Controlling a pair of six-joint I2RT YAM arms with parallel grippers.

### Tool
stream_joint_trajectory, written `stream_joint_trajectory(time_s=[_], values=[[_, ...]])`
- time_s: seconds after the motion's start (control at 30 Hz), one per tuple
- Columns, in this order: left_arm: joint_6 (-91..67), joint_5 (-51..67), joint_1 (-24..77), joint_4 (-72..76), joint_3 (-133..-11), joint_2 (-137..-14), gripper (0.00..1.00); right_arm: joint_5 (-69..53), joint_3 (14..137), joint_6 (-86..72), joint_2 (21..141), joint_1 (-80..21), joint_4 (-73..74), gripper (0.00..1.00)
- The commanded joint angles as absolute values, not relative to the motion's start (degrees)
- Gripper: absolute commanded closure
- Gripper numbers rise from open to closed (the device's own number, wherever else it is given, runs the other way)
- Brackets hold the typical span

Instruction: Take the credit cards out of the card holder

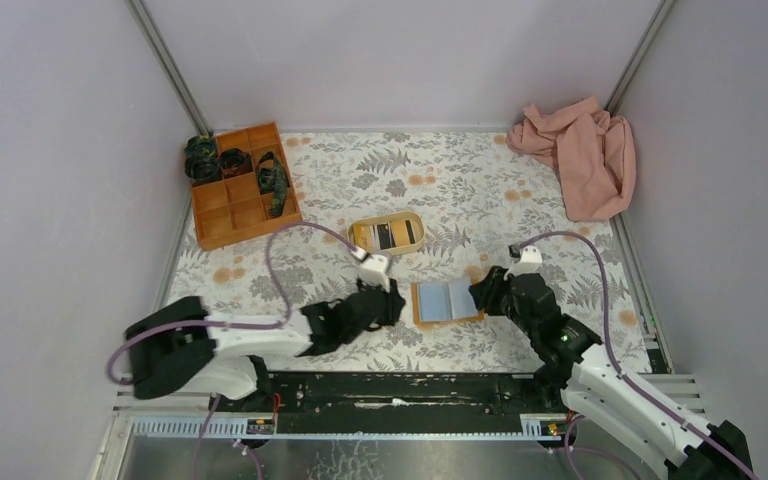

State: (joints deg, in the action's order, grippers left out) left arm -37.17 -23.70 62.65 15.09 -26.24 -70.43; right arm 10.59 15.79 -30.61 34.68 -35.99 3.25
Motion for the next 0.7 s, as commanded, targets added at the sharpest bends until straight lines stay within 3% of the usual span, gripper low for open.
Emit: stream_joint_trajectory(time_s=[0.0,0.1,0.27,0.3,0.37,0.43,0.5,0.67], values=[[-40.4,-29.4,67.5,24.8,-31.9,-84.2,0.66,6.7,14.2,-29.5,31.6,-36.2,6.2,0.77],[-41.3,-27.5,67.6,29.8,-33.7,-90.3,0.69,2.7,14.0,-28.1,30.6,-36.3,5.4,0.98],[-38.8,-29.3,66.8,32.9,-32.8,-90.5,0.68,-1.5,13.1,-27.0,33.3,-36.2,-0.3,0.99],[-37.5,-30.8,66.4,33.4,-32.3,-90.6,0.67,-2.8,12.7,-27.3,35.0,-36.3,-2.4,0.94],[-34.3,-31.9,64.4,34.9,-30.7,-90.5,0.63,-5.4,12.6,-27.6,39.8,-36.3,-6.9,0.69],[-32.8,-25.4,60.0,37.1,-28.7,-89.8,0.61,-7.9,13.7,-27.3,44.7,-36.4,-9.6,0.49],[-32.7,-20.6,55.7,43.3,-24.9,-89.1,0.6,-8.0,15.2,-26.5,48.6,-36.7,-10.5,0.42],[-34.9,-20.0,50.4,71.7,-10.5,-90.9,0.55,-3.9,18.9,-23.5,53.1,-38.5,-9.2,0.39]])
